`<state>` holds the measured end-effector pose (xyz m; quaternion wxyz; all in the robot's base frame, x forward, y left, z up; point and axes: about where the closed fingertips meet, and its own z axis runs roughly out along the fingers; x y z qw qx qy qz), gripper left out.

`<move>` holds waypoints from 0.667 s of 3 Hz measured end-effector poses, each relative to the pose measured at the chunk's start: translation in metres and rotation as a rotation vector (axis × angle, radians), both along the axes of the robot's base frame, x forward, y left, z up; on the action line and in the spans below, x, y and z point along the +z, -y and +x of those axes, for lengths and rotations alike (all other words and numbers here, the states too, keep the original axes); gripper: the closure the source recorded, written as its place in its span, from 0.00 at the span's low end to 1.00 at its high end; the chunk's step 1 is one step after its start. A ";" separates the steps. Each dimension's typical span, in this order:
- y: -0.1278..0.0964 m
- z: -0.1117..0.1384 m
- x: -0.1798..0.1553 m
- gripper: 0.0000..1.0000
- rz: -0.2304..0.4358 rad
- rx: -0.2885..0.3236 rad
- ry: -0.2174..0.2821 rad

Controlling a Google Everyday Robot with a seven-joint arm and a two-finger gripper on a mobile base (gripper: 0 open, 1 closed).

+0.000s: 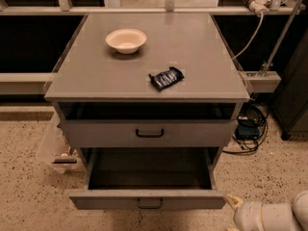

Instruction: Close middle drawer

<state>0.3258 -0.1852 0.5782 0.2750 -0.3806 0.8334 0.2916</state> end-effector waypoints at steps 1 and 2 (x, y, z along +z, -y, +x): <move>-0.007 -0.003 -0.023 0.18 0.040 -0.009 -0.033; -0.005 -0.001 -0.013 0.43 0.024 -0.001 -0.020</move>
Offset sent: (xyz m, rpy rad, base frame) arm -0.0025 0.0063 -0.0243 0.0401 0.0336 -0.0108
